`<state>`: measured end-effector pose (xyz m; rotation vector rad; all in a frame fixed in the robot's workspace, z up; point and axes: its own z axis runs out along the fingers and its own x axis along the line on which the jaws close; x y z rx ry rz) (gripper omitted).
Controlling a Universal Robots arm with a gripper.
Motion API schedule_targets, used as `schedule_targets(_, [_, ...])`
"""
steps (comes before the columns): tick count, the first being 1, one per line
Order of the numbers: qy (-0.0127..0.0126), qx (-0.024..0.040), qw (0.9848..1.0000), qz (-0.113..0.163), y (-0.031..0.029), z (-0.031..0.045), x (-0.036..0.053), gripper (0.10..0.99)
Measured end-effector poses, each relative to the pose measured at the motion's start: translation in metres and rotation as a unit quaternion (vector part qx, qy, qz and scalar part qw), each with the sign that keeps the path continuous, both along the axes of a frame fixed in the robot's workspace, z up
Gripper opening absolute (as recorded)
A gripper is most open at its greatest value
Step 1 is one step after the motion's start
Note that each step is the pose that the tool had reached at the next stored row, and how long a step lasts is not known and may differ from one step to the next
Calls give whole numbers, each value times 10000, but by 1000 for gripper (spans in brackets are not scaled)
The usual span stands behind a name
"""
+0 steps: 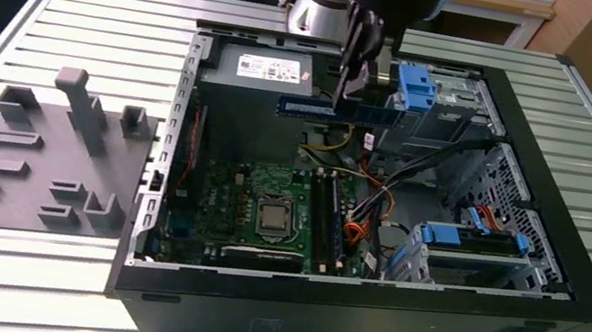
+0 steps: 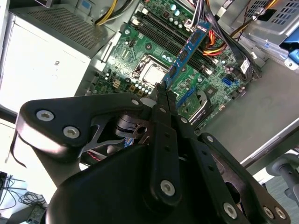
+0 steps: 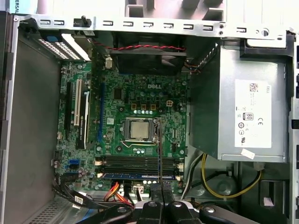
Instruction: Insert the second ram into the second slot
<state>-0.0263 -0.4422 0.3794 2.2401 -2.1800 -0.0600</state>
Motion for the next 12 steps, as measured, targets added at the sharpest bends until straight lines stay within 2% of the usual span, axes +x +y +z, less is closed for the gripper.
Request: schedule_targets(12, [0, 0, 10000, 0, -54, 0, 0, 118])
